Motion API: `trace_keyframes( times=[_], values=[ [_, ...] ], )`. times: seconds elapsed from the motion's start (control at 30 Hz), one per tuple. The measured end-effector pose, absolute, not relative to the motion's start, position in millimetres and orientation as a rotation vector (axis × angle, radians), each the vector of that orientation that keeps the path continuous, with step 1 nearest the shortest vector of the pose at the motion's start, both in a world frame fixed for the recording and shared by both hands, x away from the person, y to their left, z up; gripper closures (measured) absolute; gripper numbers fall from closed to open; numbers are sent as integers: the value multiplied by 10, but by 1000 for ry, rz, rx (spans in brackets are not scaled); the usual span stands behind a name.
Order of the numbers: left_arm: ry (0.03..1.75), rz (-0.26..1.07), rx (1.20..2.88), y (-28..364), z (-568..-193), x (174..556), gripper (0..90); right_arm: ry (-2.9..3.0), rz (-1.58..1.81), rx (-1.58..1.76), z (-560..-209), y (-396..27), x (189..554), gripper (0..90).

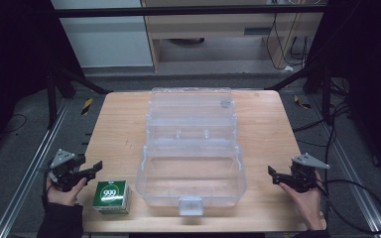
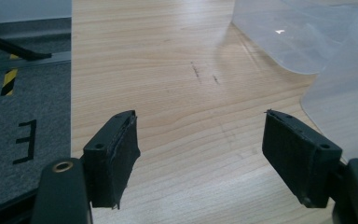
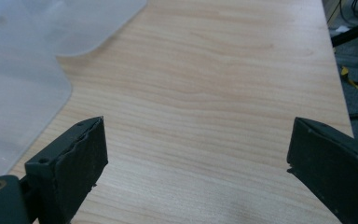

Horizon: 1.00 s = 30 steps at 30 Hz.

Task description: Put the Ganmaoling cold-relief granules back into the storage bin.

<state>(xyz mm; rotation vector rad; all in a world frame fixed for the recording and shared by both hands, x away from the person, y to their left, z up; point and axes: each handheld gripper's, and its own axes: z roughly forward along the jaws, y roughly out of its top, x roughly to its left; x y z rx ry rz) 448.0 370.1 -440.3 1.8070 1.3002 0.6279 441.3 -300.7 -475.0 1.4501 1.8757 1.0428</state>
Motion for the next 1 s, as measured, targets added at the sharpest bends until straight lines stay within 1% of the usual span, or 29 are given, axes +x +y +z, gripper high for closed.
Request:
trace_keyframes(
  times=[0.23, 0.5, 0.63, 0.77, 1.0],
  values=[
    [1259, 614, 1820, 3654, -4350, 4478, 261, 1870, 1053, 1437, -4677, -2990, 4383, 54],
    [1168, 591, 1879, 3651, -4232, 4475, 255, 1881, 1038, 1410, -4639, -2972, 4367, 48],
    [1117, 567, 1939, 3648, -4185, 4479, 245, 1892, 1022, 1398, -4634, -2949, 4363, 48],
    [1030, 506, 2011, 3642, -4098, 4489, 220, 1897, 1008, 1383, -4644, -2953, 4366, 48],
    [948, 493, 2099, 3619, -3965, 4498, 199, 1902, 999, 1374, -4653, -2950, 4366, 44]
  ],
)
